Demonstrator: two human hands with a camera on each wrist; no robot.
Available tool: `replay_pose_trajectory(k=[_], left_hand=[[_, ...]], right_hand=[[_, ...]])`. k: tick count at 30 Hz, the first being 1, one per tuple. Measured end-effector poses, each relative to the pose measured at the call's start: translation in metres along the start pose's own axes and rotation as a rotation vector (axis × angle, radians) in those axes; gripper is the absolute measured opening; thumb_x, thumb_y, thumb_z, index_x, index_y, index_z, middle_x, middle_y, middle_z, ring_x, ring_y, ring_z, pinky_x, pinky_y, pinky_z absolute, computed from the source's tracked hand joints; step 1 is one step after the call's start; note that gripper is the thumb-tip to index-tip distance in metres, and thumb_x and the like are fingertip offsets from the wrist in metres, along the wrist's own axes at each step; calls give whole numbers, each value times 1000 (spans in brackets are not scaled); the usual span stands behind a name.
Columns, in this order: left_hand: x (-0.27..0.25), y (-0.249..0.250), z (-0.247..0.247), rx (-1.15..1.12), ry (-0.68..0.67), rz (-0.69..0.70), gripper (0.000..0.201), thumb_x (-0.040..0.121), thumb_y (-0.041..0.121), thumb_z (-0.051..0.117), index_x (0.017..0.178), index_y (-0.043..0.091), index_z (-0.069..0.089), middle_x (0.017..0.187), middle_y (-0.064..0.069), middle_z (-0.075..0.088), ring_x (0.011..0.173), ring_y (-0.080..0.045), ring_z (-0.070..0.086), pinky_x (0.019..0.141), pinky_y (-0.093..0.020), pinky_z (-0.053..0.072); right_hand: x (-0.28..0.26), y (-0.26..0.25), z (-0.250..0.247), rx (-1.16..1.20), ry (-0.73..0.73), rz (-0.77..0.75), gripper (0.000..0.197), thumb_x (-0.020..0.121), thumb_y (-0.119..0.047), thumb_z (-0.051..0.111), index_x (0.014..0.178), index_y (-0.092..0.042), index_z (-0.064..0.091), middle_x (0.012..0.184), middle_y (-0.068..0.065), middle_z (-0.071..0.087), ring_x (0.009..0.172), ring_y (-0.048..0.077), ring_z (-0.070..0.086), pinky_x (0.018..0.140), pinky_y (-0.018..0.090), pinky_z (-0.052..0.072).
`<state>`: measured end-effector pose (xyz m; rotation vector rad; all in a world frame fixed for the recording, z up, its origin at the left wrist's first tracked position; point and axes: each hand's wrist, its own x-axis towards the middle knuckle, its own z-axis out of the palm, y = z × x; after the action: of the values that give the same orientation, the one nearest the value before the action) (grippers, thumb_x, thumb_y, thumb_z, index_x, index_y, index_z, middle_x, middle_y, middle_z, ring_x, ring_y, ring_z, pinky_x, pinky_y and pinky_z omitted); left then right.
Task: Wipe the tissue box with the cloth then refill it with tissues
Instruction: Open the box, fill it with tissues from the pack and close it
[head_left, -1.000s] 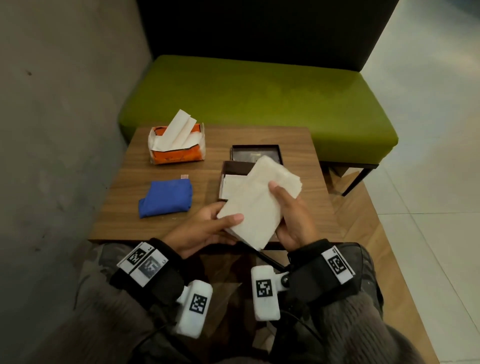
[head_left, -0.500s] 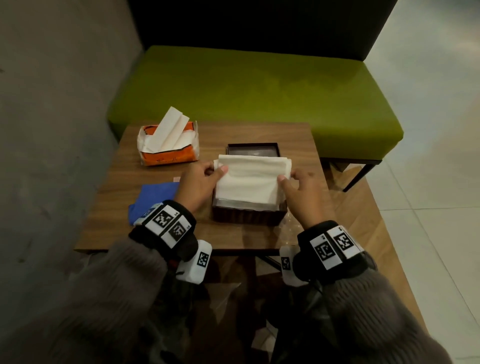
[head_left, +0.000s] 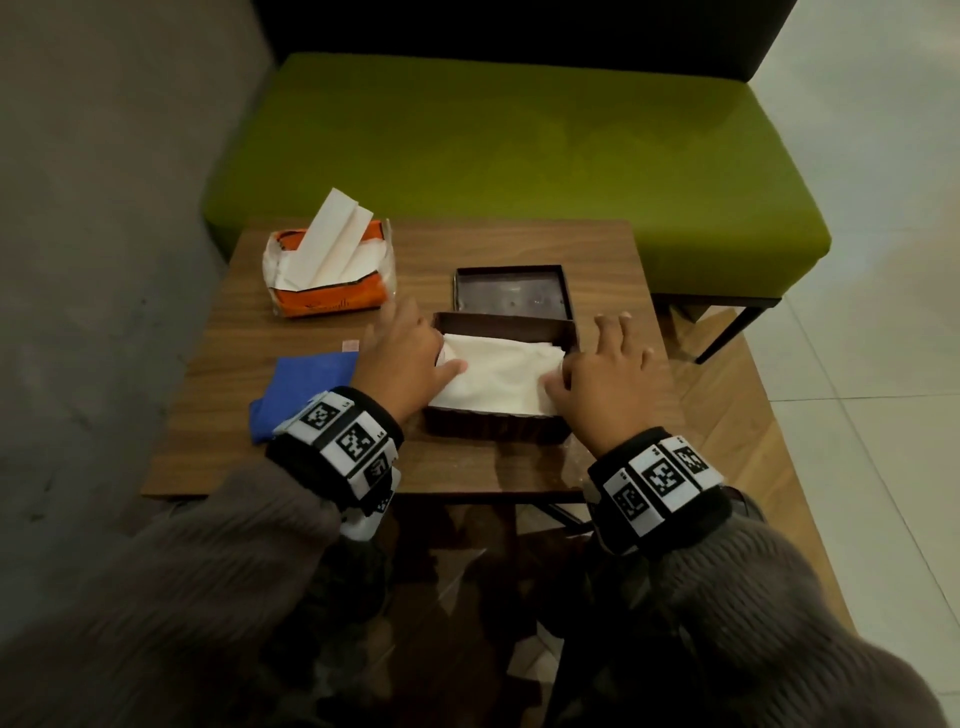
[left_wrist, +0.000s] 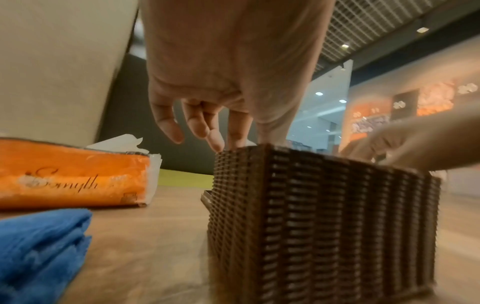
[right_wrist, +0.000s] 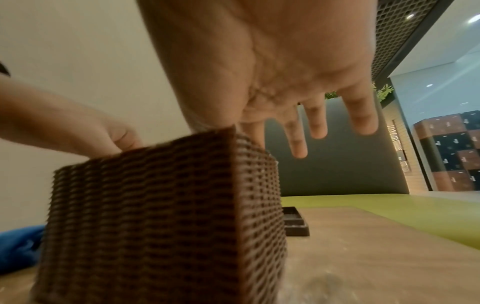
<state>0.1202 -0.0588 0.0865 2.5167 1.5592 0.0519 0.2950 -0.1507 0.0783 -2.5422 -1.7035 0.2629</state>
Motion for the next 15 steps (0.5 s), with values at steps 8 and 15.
replay_pose_trajectory(k=[8,15], left_hand=[[-23,-1,3,23,139,262,28,87,37,59,113,26,57,121,1,45,117,-19,37,96,-37,32],[-18,-16,-3,-84,47,221,28,93,39,48,101,24,69,121,5,48,117,-16,34,94,-36,26]], right_hand=[[-21,-19,2,304,150,-240,42,88,-33,66,125,-16,57,132,11,50,123,27,46,97,36,41],[-21,-35,11,-18,-356,-324,87,78,-83,36,151,-38,24,163,9,10,150,27,9,115,51,29]])
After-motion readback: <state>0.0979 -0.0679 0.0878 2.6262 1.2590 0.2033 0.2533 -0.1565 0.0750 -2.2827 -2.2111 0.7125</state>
